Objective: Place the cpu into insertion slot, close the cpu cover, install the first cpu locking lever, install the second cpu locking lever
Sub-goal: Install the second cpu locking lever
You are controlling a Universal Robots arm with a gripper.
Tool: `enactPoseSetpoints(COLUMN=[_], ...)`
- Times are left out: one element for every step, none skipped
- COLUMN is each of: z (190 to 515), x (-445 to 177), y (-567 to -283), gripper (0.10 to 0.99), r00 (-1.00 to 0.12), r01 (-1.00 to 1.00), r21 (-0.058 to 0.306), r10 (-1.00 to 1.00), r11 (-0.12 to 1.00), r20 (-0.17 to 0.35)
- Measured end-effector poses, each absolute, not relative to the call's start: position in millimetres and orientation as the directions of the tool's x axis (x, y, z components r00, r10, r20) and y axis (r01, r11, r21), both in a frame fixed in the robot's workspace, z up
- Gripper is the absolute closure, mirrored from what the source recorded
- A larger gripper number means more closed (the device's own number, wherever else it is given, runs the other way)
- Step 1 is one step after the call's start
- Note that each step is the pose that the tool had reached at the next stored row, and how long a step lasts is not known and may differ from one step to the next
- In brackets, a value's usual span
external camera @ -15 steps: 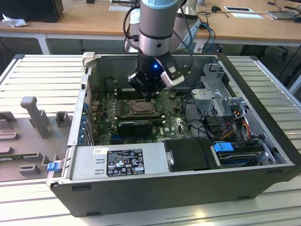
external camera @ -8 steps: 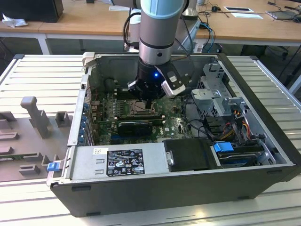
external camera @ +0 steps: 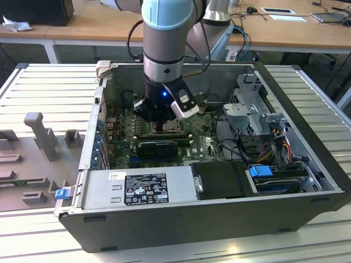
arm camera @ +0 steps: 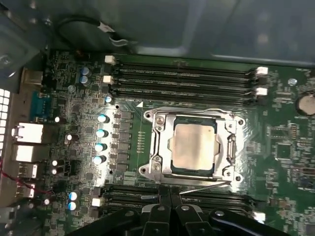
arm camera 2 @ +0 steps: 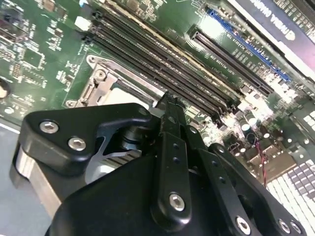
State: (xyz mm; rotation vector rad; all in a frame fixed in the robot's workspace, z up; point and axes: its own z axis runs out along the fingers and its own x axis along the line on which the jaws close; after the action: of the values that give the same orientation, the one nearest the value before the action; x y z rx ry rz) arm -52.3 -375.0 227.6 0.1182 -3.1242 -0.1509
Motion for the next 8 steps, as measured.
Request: enactPoseSetpoints(z=[226.0, 223.5, 219.5, 215.2, 214.3, 214.0, 213.5, 213.0], x=[-52.8, -53.6, -54.8, -56.4, -57.4, -58.3, -60.6, -61.9], y=[-375.0, -375.0, -375.0, -375.0, -375.3, -376.2, -379.0, -382.5], gripper=[0.98, 0.98, 0.98, 0.98, 0.98, 0.98, 0.98, 0.98], r00=[-0.997, -0.997, -0.997, -0.996, -0.996, -0.996, -0.996, -0.996], r01=[-0.076, -0.078, -0.082, -0.086, -0.087, -0.087, -0.087, -0.088], r21=[0.097, 0.097, 0.097, 0.098, 0.102, 0.11, 0.128, 0.147], r10=[-0.077, -0.079, -0.083, -0.087, -0.088, -0.088, -0.089, -0.089], r11=[0.992, 0.992, 0.992, 0.992, 0.991, 0.99, 0.988, 0.985], r20=[0.008, 0.008, 0.008, 0.008, 0.007, 0.006, 0.003, -0.001])
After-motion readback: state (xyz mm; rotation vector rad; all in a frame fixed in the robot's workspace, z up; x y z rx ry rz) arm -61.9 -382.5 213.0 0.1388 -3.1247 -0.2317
